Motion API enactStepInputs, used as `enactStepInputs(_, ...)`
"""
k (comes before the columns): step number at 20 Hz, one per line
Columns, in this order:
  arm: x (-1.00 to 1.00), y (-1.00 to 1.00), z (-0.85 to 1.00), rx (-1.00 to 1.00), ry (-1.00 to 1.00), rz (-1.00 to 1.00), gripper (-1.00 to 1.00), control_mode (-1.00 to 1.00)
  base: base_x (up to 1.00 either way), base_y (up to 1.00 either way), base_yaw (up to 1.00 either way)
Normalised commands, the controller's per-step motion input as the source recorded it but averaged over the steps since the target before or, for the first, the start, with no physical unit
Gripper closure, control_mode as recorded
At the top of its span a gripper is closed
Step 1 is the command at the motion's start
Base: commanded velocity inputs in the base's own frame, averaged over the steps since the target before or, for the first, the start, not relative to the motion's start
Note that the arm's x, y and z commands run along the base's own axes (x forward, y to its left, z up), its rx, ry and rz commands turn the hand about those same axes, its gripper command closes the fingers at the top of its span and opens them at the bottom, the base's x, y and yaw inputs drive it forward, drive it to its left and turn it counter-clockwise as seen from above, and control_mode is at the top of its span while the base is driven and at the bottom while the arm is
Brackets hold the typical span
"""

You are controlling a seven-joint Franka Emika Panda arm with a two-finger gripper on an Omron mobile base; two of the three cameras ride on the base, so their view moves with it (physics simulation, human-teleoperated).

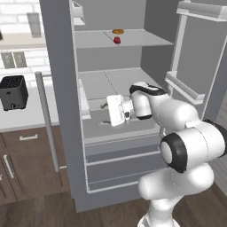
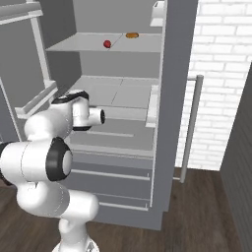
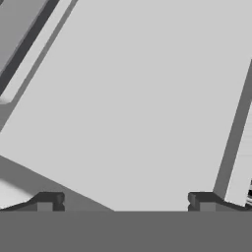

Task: Take the strawberry from the fridge and place it on top of the pancake, located on the dining counter.

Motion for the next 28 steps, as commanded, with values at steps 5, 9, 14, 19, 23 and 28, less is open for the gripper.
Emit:
enactStepInputs(5,0.00,-0.68,0.00,-0.57,-0.12,0.19,-1.00,-1.00,0.00,0.00,0.00)
enactStepInputs(9,-0.03,-0.86,0.00,-0.78,-0.18,0.34,-1.00,-1.00,0.00,0.00,0.00)
enactStepInputs(14,-0.40,-0.56,0.00,-0.74,-0.25,0.58,-1.00,-1.00,0.00,0.00,0.00)
enactStepInputs(19,-0.85,-0.52,0.10,-0.56,-0.36,0.63,-1.00,-1.00,0.00,0.00,0.00)
enactStepInputs(23,-1.00,-0.24,0.31,-0.06,-0.37,0.44,-1.00,-1.00,0.00,0.00,0.00)
enactStepInputs(28,-1.00,0.00,0.28,0.00,-0.39,0.31,-1.00,-1.00,0.00,0.00,0.00)
